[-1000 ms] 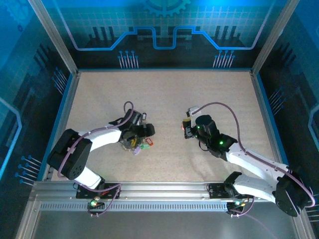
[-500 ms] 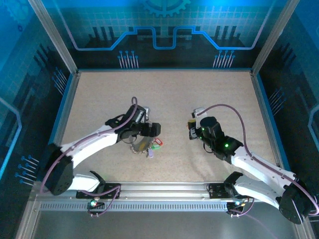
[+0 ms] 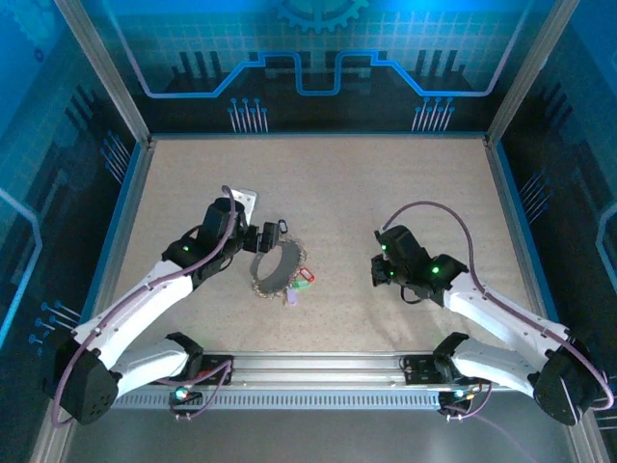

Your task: Put the keys on the keyring

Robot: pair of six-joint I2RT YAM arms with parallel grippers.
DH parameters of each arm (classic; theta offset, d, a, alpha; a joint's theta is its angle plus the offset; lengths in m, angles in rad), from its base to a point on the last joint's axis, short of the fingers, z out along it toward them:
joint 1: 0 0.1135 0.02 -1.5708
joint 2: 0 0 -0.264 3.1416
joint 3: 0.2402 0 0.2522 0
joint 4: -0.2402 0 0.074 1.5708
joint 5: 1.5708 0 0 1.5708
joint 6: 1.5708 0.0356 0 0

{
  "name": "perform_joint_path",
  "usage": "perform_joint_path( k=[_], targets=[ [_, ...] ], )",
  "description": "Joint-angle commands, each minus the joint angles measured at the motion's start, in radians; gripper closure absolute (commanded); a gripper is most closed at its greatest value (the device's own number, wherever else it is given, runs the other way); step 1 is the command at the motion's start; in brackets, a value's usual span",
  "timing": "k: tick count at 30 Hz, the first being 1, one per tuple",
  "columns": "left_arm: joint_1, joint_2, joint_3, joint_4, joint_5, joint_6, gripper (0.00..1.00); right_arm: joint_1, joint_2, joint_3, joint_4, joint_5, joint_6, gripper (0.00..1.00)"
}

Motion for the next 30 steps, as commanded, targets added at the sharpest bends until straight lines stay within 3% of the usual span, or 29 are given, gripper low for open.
perform_joint_path(
  k=[1,5,12,30],
  targets=[
    [0.014,-0.020,-0.017,0.053,-0.015,0.039,0.01,0.006,0.070,0.048,-0.209,-0.104,0.147,1.00],
    [0.015,-0.015,-0.007,0.021,0.004,0.067,0.01,0.017,0.187,0.059,-0.265,-0.115,0.164,1.00],
    [0.026,0.017,0.012,-0.006,0.002,0.060,0.01,-0.010,0.341,0.085,-0.175,-0.079,0.077,1.00],
    [0.026,0.066,-0.012,0.016,0.041,0.045,0.01,-0.105,0.425,0.084,-0.022,-0.067,0.050,1.00]
  ],
)
